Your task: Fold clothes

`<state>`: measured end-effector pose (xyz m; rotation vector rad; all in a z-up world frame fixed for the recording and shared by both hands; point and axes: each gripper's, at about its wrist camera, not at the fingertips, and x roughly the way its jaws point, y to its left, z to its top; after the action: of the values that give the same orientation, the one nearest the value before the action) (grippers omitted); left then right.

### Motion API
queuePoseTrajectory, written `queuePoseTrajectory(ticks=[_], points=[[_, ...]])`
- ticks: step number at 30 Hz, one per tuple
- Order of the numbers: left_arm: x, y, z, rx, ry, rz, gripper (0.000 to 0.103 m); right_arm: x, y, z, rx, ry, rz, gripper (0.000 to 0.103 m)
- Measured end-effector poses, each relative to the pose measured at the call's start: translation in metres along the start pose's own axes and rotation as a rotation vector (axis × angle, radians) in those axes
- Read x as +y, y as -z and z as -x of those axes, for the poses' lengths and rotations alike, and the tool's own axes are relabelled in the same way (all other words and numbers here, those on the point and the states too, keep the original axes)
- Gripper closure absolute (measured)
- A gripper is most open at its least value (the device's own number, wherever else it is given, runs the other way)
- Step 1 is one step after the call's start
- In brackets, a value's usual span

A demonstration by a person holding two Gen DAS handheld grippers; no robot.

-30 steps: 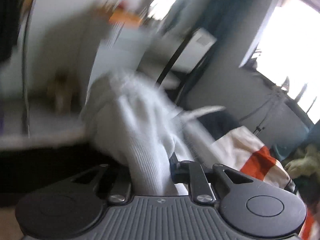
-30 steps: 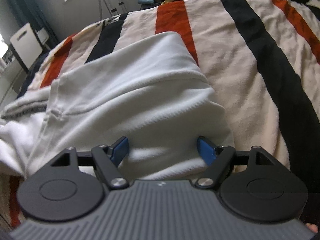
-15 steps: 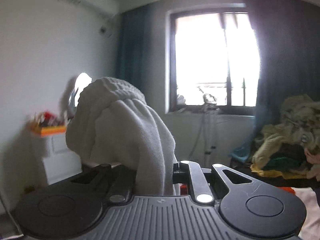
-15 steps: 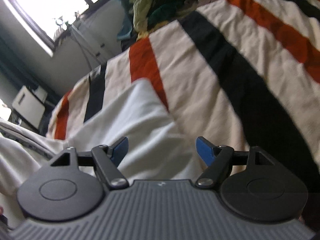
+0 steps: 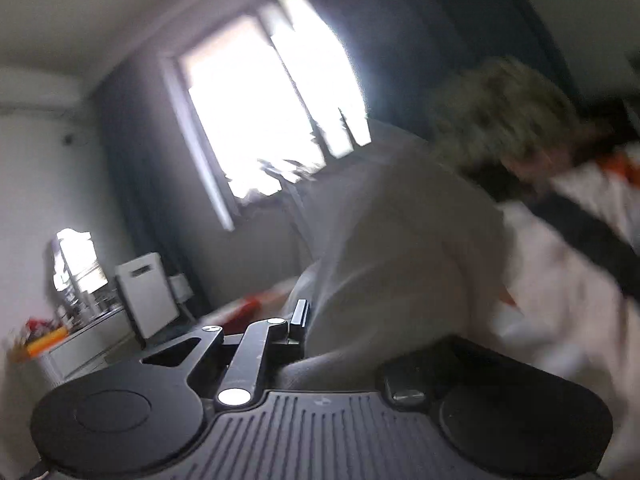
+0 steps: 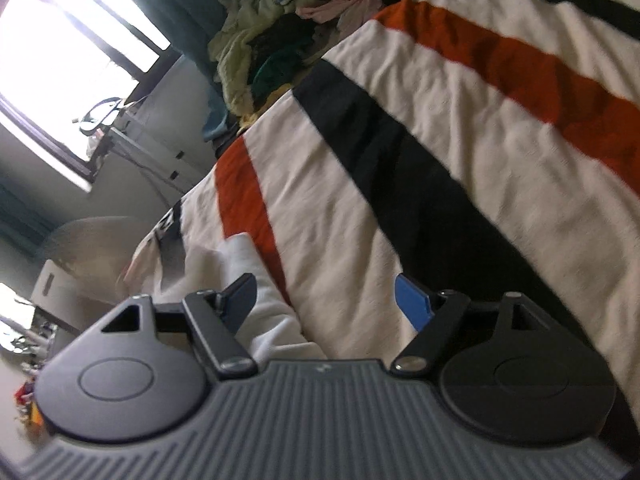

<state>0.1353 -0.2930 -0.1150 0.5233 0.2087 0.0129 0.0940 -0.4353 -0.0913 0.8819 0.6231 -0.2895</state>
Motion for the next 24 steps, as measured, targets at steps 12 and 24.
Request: queuePoseTrajectory(ticks=[12,24], points=[[0.073,0.041,0.028,-0.018,0.229,-0.032,0.021,0.007,0.016,-0.01,0.162,-0.299,-0.085,0.024],[0.183,0.096,0.067,0.087,0.129,-0.062,0.006,0.039,0.063,-0.045,0.381,-0.442,-0.135,0.025]])
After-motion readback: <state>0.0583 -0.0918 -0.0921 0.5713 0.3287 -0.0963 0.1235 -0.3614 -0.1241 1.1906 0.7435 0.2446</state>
